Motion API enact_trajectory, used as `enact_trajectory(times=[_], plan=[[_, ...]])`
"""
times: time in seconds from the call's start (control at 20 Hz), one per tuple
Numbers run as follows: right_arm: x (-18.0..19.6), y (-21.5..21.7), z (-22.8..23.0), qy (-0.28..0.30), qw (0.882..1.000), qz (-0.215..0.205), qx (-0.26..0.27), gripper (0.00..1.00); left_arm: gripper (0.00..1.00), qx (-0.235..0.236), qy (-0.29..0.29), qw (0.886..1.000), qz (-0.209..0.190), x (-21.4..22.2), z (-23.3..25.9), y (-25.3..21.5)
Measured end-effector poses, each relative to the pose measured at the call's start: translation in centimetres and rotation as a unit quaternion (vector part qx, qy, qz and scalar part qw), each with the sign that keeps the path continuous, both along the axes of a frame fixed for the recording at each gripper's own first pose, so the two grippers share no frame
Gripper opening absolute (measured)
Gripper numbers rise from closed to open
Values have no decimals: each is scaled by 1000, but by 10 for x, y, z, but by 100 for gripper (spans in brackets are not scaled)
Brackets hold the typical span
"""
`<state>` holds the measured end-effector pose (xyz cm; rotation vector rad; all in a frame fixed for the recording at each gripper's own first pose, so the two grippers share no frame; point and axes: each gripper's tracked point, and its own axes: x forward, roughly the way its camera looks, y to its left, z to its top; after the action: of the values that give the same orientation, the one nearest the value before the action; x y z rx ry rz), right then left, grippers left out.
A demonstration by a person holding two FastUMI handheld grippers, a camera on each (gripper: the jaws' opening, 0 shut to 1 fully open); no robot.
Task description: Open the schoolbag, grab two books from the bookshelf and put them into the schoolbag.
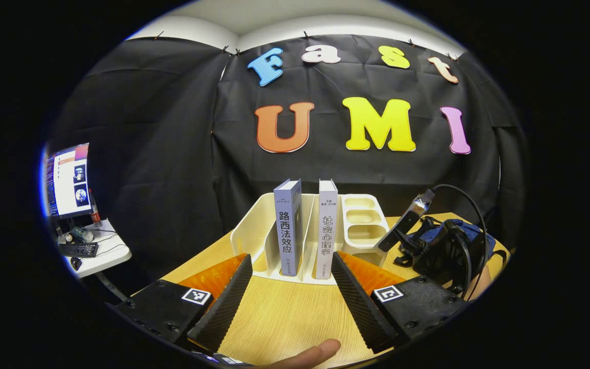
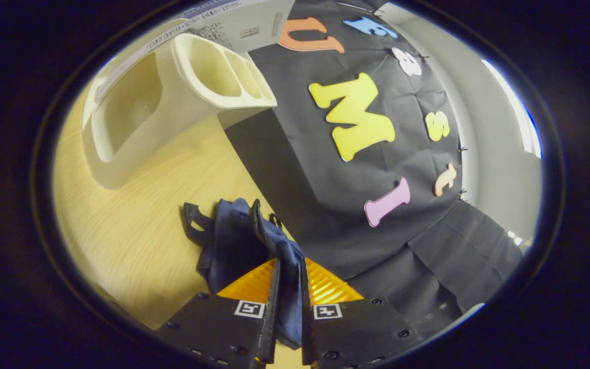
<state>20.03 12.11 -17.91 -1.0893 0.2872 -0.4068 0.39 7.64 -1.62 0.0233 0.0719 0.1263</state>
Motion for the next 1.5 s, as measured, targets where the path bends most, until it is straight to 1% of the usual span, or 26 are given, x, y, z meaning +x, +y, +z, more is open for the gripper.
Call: enact_trajectory(times=[0.05,0.1,0.15,0.2,0.3,0.35,0.4,0.45,0.5,0.6,0.65,0.7,0.8,0.85,0.9,1.0,1.05,1.15,1.2,1.3,1.4,1.45,1.5], plan=[[3,-7,-8,13,1000,-8,-2,21,99,0,-1,1000,0,-1,0,0],[4,-10,-15,25,1000,-9,1,37,99,0,-1,1000,0,0,0,0],[7,-12,-22,34,999,-10,6,19,99,0,0,1000,0,0,0,-1],[7,-15,-24,35,999,-14,6,19,99,-1,2,1000,-1,1,0,-2],[7,-15,-24,35,999,-5,6,38,99,1,4,1000,-1,3,-3,-3],[9,-14,-22,36,999,1,4,29,99,2,6,1000,-1,3,-4,-3],[5,-17,-16,30,1000,6,0,28,99,1,7,1000,-1,3,-5,-4],[7,-16,-15,27,1000,11,6,17,99,-3,9,1000,-3,4,-6,-5],[8,-13,-19,42,999,21,16,12,99,-8,10,1000,-4,5,-6,-6],[12,-13,-24,68,996,31,39,11,99,-16,11,1000,-5,5,-8,-5],[18,-23,-23,69,996,36,45,11,99,-19,12,1000,-7,6,-9,-5],[3,-8,-11,64,995,45,58,2,99,-22,16,1000,-9,9,-12,-5],[11,-18,-2,60,993,57,85,2,99,-25,27,999,-7,12,-18,-3],[11,-21,7,57,992,63,96,5,99,-27,32,999,-6,13,-22,-3],[12,-24,12,60,989,71,115,2,99,-31,38,999,-9,15,-25,-3],[13,-31,23,65,983,85,146,2,99,-48,69,996,-11,20,-42,-6],[15,-35,29,70,979,93,170,2,99,-56,80,995,-11,20,-47,-8],[15,-47,48,73,971,103,202,2,98,-60,82,995,-15,25,-47,-9],[18,-56,57,71,968,106,215,2,98,-59,87,994,-14,27,-46,-9],[24,-73,69,77,959,112,250,2,98,-57,88,994,-14,34,-37,-11],[29,-86,81,83,947,116,288,2,98,-58,87,994,-35,45,-23,-20],[33,-95,88,85,943,118,300,2,97,-57,90,994,-37,48,-17,-21],[36,-102,95,88,938,122,312,2,97,-50,92,994,-32,52,-10,-18]])
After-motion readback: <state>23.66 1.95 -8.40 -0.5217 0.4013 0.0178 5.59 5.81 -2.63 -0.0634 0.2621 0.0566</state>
